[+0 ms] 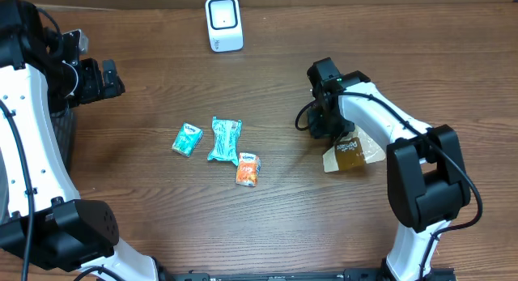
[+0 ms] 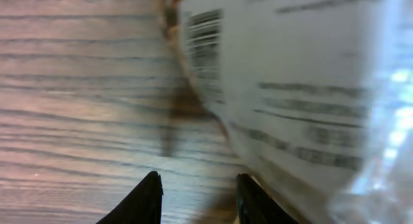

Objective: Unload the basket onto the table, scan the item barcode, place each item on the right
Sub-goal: 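Lower the pouch onto the table and open the right gripper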

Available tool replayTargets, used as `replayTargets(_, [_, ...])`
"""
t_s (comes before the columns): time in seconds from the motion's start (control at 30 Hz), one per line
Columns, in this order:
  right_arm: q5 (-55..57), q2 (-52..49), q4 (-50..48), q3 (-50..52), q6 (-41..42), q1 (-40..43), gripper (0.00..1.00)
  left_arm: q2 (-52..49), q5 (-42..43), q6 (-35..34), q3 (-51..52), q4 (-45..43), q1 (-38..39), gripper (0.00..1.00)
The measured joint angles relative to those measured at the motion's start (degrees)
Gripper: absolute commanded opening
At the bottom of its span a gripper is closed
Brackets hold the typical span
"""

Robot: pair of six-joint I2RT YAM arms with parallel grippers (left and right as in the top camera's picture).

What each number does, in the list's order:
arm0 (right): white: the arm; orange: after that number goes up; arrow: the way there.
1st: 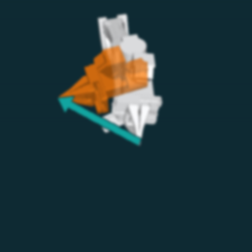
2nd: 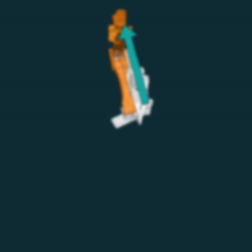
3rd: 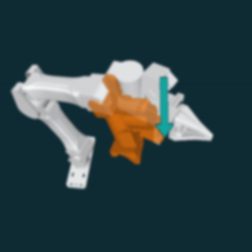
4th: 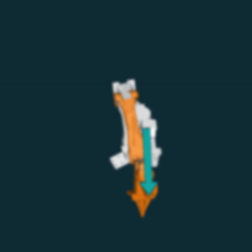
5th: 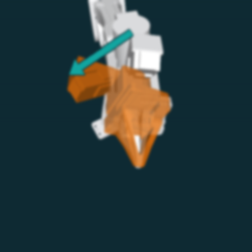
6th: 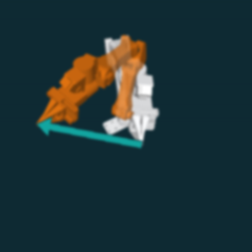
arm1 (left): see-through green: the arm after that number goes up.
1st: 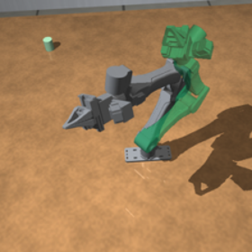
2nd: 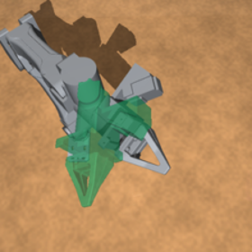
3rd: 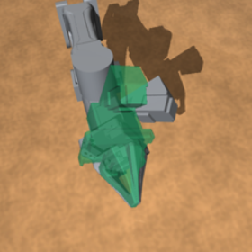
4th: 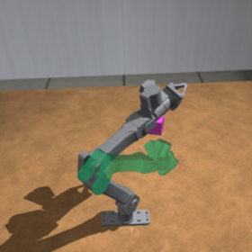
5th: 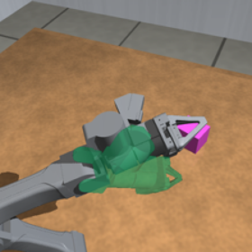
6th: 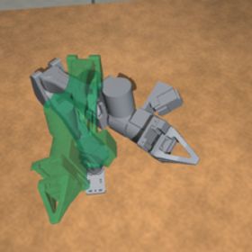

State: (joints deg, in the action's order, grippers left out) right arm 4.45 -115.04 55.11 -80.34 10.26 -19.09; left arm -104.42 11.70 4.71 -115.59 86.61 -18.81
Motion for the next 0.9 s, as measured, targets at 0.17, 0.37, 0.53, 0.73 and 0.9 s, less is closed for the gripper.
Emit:
replayTargets(0.17, [0.28, 0.00, 0.02, 0.00, -0.02, 2.91, 0.35, 0.00, 0.00, 0.00, 0.00, 0.00, 0.00, 1.00])
replayTargets(0.37, [0.50, 0.00, 0.09, 0.00, 0.00, 7.61, 0.35, 0.00, 0.00, 0.00, 0.00, 0.00, 0.00, 1.00])
replayTargets(0.53, [0.70, 0.00, 0.28, 0.00, 0.00, 8.96, 0.35, 0.00, 0.00, 0.00, 0.00, 0.00, 0.00, 1.00])
replayTargets(0.73, [0.48, 0.00, 2.38, -0.37, -0.09, 8.94, 0.41, 0.00, 0.00, 0.00, 0.00, 0.00, 0.00, 1.00])
replayTargets(0.9, [-2.27, -0.02, 9.51, -6.91, -0.07, 8.94, 0.41, 0.00, 0.00, 0.00, 0.00, 0.00, 0.00, 1.00])
